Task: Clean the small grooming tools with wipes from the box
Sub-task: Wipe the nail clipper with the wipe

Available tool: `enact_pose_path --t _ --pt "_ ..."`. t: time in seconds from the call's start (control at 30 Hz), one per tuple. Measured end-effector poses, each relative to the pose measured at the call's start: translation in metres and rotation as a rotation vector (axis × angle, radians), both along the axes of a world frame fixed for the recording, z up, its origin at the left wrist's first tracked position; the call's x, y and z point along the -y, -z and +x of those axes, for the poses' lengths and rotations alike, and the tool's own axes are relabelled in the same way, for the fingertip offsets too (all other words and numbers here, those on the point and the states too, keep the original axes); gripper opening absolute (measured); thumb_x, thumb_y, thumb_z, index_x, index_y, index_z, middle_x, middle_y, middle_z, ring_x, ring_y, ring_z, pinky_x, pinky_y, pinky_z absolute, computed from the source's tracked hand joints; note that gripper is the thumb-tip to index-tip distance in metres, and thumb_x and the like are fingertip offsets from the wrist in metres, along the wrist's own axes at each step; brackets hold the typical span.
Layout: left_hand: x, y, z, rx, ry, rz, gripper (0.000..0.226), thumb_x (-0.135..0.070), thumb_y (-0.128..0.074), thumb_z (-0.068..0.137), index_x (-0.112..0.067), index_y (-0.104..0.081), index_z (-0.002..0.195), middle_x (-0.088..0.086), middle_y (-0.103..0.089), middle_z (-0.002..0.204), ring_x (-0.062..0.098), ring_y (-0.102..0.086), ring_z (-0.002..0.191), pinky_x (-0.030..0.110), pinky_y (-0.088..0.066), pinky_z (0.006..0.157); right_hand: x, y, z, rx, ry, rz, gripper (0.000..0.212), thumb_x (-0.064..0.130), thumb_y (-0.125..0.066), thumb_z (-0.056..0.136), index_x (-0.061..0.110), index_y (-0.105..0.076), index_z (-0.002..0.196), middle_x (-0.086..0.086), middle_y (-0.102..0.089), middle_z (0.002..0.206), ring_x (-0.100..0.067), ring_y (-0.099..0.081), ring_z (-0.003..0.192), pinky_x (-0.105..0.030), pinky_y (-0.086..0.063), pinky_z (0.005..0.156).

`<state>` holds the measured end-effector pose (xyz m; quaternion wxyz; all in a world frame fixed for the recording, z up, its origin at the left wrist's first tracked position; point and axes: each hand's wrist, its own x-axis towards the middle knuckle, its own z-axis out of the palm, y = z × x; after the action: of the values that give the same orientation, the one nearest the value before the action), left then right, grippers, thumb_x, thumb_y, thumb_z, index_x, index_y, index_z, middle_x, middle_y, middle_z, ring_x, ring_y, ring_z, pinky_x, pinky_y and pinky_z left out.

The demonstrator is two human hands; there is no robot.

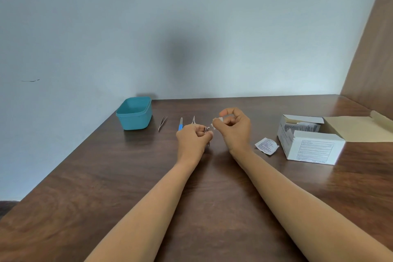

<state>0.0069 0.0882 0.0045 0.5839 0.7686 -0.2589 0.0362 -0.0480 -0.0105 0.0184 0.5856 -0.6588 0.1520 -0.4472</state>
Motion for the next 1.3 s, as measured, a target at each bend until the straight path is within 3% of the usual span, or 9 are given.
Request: enact_pose_path --t 0.17,0.43,0.57,0.7,0.83,0.93,1.07,1.17,1.3 --pt "0.001 0.000 -0.003 0.075 0.015 0.032 0.007 -0.008 -0.064 0.079 -0.003 -0.069 0.078 0.016 -0.068 0.065 0.013 -0.053 0.058 0.030 -0.050 0.067 -0.012 0.000 -0.003 -0.018 0.116 -0.094 0.024 0.005 -0.065 0.073 0.027 -0.056 0.072 0.006 -0.053 0.050 -0.003 -0.046 0.046 -0.020 -0.041 0.055" --pt "0.001 0.001 -0.004 0.164 0.017 0.086 0.015 -0.022 -0.063 0.087 -0.013 -0.072 0.080 0.006 -0.067 0.066 0.019 -0.062 0.068 0.029 -0.050 0.066 -0.018 0.001 -0.001 -0.137 0.220 -0.331 0.018 0.012 -0.066 0.074 0.028 -0.057 0.077 0.009 -0.055 0.054 -0.014 -0.060 0.062 -0.030 -0.047 0.069" --pt "0.001 -0.002 -0.004 0.237 0.061 0.137 0.016 -0.006 -0.057 0.086 -0.005 -0.068 0.074 0.002 -0.045 0.052 0.009 -0.041 0.053 0.021 -0.032 0.054 -0.011 0.001 -0.003 -0.078 0.115 -0.250 0.015 0.011 -0.068 0.078 0.024 -0.060 0.079 0.006 -0.064 0.060 -0.002 -0.059 0.059 -0.016 -0.043 0.062" --pt "0.001 -0.001 0.000 0.281 0.060 0.170 0.018 -0.003 -0.056 0.087 -0.002 -0.063 0.070 -0.006 -0.037 0.049 0.002 -0.042 0.052 0.015 -0.032 0.054 -0.008 0.000 -0.004 -0.043 0.008 -0.208 0.009 0.008 -0.073 0.078 0.009 -0.066 0.083 -0.001 -0.069 0.066 0.004 -0.058 0.057 -0.006 -0.038 0.056" --pt "0.003 0.001 0.001 0.263 0.129 0.160 0.021 -0.005 -0.055 0.088 -0.014 -0.071 0.098 -0.004 -0.066 0.068 -0.001 -0.052 0.061 0.016 -0.040 0.062 -0.002 0.002 -0.002 -0.052 0.020 -0.212 0.008 0.009 -0.074 0.077 0.009 -0.067 0.080 -0.001 -0.067 0.065 0.003 -0.057 0.057 -0.007 -0.038 0.056" --pt "0.002 0.001 0.001 0.197 0.138 0.113 0.030 -0.006 -0.056 0.089 -0.014 -0.062 0.117 -0.007 -0.070 0.084 -0.011 -0.058 0.078 0.000 -0.038 0.070 0.003 0.005 -0.001 -0.073 0.017 -0.181 0.012 0.012 -0.077 0.075 0.009 -0.067 0.081 0.000 -0.065 0.066 0.000 -0.055 0.057 -0.008 -0.038 0.055" --pt "0.004 0.003 0.003 0.177 0.129 0.128 0.019 -0.009 -0.059 0.090 -0.002 -0.062 0.107 -0.018 -0.061 0.077 -0.023 -0.051 0.075 -0.002 -0.036 0.067 0.010 0.009 0.002 -0.102 -0.002 -0.078 0.014 0.011 -0.076 0.074 0.015 -0.064 0.079 0.004 -0.066 0.063 -0.005 -0.058 0.057 -0.019 -0.044 0.058" --pt "0.003 0.003 0.003 0.110 0.125 0.063 0.015 -0.011 -0.062 0.090 -0.004 -0.063 0.103 -0.010 -0.065 0.078 -0.016 -0.054 0.067 0.000 -0.037 0.064 0.012 0.008 0.001 -0.052 -0.117 0.064 0.015 0.007 -0.077 0.075 0.010 -0.063 0.080 -0.004 -0.071 0.067 -0.009 -0.064 0.061 -0.018 -0.047 0.060" --pt "0.001 0.002 0.003 0.037 0.102 -0.003 0.003 -0.014 -0.069 0.086 -0.013 -0.066 0.086 -0.003 -0.067 0.075 -0.008 -0.057 0.063 0.002 -0.038 0.061 0.017 0.004 -0.001 -0.014 -0.135 0.255 0.017 0.010 -0.079 0.074 0.012 -0.063 0.079 0.005 -0.068 0.061 -0.001 -0.058 0.054 -0.015 -0.041 0.054"
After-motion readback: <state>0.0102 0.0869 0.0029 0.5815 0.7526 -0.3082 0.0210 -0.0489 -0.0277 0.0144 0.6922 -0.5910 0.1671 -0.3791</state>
